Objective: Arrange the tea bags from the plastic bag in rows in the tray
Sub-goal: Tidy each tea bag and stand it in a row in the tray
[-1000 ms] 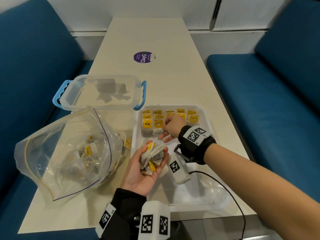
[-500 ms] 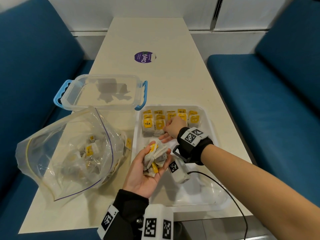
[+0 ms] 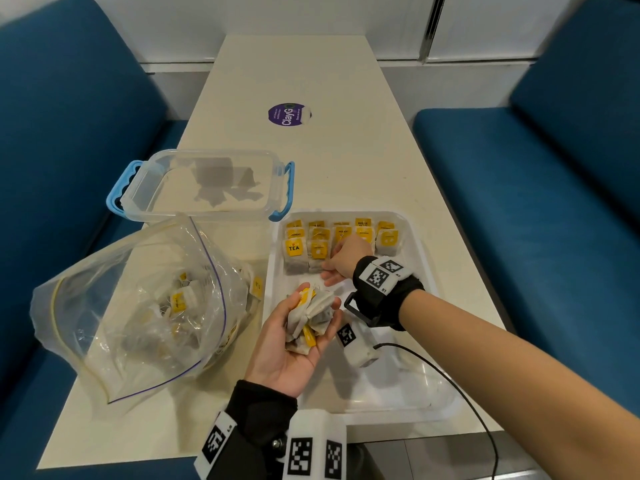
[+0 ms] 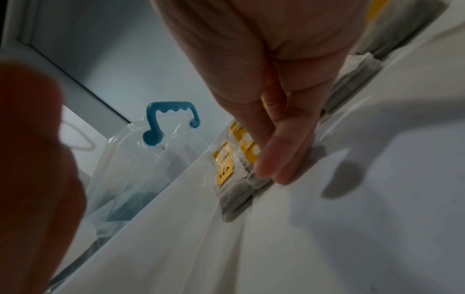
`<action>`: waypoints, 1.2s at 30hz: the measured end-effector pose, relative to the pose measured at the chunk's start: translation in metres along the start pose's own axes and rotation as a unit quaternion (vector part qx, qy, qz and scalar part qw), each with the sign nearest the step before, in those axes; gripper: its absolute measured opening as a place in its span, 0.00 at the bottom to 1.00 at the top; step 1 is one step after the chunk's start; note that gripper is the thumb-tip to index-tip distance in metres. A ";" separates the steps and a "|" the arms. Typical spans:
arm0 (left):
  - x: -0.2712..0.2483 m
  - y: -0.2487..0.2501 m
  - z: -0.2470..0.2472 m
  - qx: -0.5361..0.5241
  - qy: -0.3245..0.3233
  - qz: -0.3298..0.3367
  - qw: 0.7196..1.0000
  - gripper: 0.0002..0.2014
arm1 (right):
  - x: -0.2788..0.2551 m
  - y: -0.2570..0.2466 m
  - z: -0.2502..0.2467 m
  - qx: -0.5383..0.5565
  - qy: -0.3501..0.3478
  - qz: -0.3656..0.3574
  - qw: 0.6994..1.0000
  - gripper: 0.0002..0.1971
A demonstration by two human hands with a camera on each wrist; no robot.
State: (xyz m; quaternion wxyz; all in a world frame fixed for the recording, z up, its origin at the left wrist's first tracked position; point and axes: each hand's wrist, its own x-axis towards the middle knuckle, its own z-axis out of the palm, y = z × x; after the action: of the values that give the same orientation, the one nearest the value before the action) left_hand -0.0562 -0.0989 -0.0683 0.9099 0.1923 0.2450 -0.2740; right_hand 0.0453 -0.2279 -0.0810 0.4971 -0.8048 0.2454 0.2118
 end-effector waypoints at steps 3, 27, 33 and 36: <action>0.000 0.000 0.000 -0.001 -0.001 -0.003 1.000 0.10 | 0.001 -0.001 0.000 0.005 0.006 0.002 1.000 0.12; -0.003 0.000 -0.002 0.003 -0.007 0.017 1.000 0.11 | -0.009 -0.003 -0.008 0.004 0.018 -0.036 0.999 0.13; -0.002 0.009 0.004 0.011 -0.006 0.034 0.999 0.12 | -0.055 -0.029 -0.030 -0.089 0.009 -0.216 0.972 0.04; -0.001 0.012 0.011 0.007 -0.012 0.031 0.999 0.23 | -0.084 -0.037 -0.043 -0.196 -0.060 -0.318 0.926 0.10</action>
State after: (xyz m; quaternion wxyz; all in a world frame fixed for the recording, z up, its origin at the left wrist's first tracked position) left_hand -0.0464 -0.0947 -0.0559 0.9195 0.2030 0.2260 -0.2494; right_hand 0.0049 -0.2368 0.0117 0.3841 -0.9080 -0.1000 0.1342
